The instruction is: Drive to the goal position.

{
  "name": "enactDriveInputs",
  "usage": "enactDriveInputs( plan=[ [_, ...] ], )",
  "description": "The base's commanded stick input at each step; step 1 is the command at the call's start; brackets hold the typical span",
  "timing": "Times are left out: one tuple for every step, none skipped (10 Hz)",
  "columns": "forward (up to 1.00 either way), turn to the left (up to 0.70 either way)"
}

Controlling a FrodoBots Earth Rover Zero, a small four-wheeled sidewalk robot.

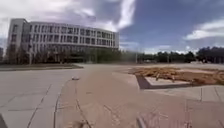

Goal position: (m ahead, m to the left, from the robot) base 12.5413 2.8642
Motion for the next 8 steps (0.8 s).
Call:
enactDriveInputs(
  plan=[
    [1.00,0.40],
    [1.00,0.40],
    [1.00,0.27],
    [1.00,0.00],
    [1.00,0.00],
    [1.00,0.00],
    [1.00,0.00],
    [1.00,0.00]
  ],
)
